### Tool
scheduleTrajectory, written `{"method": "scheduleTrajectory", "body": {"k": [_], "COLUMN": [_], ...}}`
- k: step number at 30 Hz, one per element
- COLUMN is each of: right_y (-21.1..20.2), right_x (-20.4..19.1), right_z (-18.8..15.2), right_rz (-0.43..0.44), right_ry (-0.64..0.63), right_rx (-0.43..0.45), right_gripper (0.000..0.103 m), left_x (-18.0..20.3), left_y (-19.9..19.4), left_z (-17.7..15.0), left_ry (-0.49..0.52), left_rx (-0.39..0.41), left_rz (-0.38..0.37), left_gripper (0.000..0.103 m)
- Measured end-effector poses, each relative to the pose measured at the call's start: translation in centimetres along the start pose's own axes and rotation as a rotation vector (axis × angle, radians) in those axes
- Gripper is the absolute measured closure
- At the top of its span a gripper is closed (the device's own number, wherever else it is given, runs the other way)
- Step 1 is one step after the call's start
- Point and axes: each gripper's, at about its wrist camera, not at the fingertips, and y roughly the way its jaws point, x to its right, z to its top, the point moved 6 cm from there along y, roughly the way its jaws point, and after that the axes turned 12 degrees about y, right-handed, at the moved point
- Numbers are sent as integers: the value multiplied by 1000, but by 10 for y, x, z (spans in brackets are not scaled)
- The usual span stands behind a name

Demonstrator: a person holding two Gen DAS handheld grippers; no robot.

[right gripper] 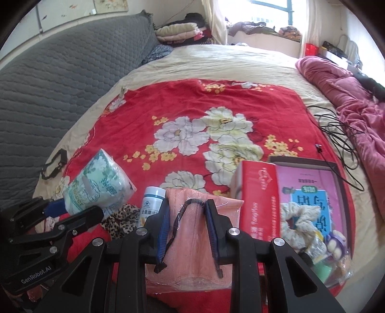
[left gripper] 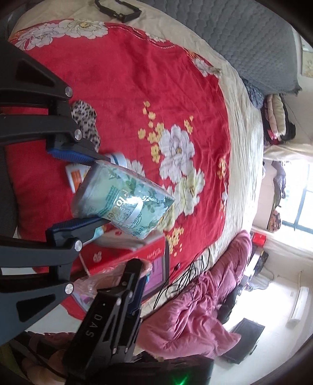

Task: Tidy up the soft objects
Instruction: 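Carry the mask packet and wipes packet with both grippers over the pink tray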

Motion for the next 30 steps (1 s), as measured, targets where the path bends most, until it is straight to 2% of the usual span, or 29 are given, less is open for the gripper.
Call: {"method": "scheduleTrajectory", "body": {"k": [5, 11, 18, 24, 30], "right_y": [-24, -53, -78, -84, -75], "right_x": [36, 101, 173, 221, 260], "right_z": [3, 8, 11, 9, 1], "right_rz": [-25, -68, -122, -153, -172], "right_ry": [44, 124, 194, 235, 286], "right_rx": [36, 74, 104, 104, 83], "right_gripper": [74, 74, 74, 74, 74], "left_x": [38, 91, 154, 192, 213], "left_y": [3, 15, 43, 76, 107], "left_z": [9, 22, 34, 38, 38], "left_ry": [33, 83, 142, 184, 202], "left_rx": [-3, -13, -46, -93, -132], "left_rz": [-50, -109, -164, -172, -163], "left_gripper": [63, 63, 63, 63, 63]}}
